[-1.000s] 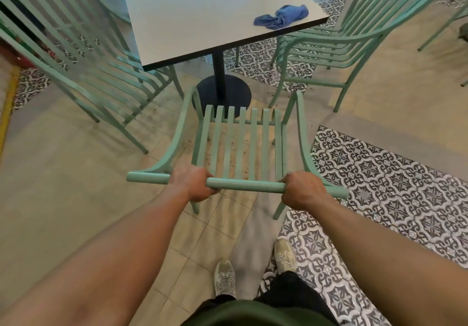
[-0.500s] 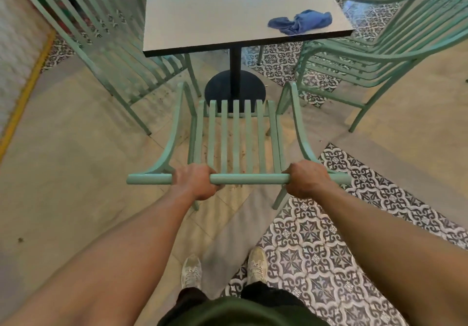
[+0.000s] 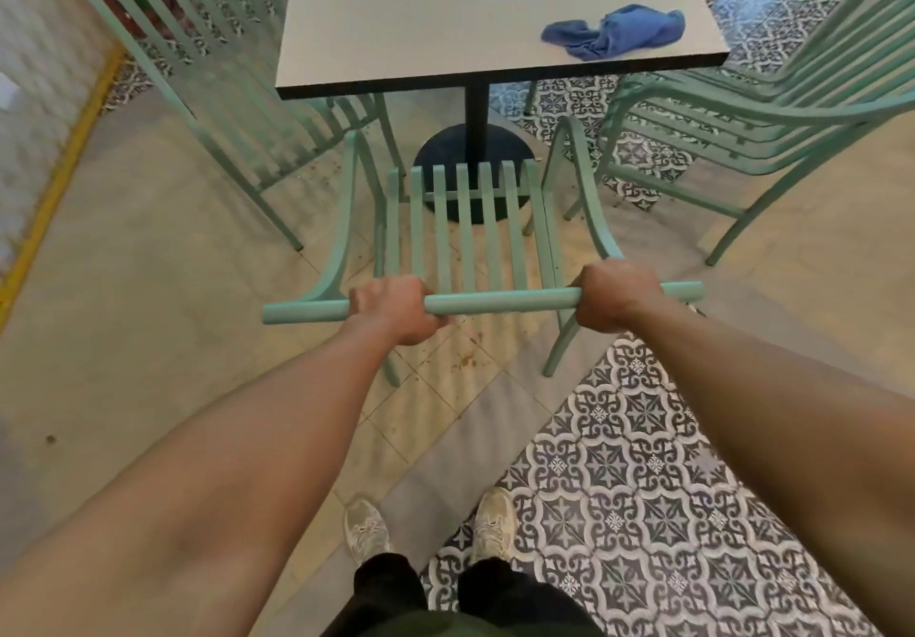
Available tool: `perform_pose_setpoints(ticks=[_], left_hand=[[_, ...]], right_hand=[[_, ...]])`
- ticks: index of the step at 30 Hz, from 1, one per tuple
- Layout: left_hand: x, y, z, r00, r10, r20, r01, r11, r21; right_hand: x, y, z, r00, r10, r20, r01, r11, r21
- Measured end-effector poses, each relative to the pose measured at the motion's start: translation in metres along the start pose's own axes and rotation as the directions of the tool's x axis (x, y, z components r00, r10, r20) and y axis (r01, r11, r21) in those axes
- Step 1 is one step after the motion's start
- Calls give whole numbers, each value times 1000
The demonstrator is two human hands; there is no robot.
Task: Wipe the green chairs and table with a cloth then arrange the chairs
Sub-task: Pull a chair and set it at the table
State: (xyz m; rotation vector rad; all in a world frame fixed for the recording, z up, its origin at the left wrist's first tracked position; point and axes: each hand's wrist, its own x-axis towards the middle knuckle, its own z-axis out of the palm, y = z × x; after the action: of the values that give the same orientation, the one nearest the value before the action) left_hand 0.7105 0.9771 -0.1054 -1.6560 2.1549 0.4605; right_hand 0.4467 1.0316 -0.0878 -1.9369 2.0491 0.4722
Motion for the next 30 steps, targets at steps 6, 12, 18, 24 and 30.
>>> perform_pose_setpoints(ticks=[6, 12, 18, 24, 30], left_hand=[[32, 3, -24, 1000, -4, -27, 4, 1000, -20], [54, 0, -43, 999, 3, -34, -5, 997, -71], [71, -3, -49, 999, -12, -53, 10, 999, -42], [68, -1, -49, 997, -42, -66, 43, 999, 8], [65, 6, -51, 996, -66, -66, 67, 998, 7]], right_hand=[[41, 10, -19, 1000, -14, -12, 13, 999, -33], [66, 12, -33, 999, -16, -34, 14, 999, -36], [80, 12, -38, 1000, -20, -23, 19, 999, -47], [81, 14, -38, 999, -31, -16, 30, 999, -34], [78, 16, -40, 1000, 4, 6, -4, 1000, -12]])
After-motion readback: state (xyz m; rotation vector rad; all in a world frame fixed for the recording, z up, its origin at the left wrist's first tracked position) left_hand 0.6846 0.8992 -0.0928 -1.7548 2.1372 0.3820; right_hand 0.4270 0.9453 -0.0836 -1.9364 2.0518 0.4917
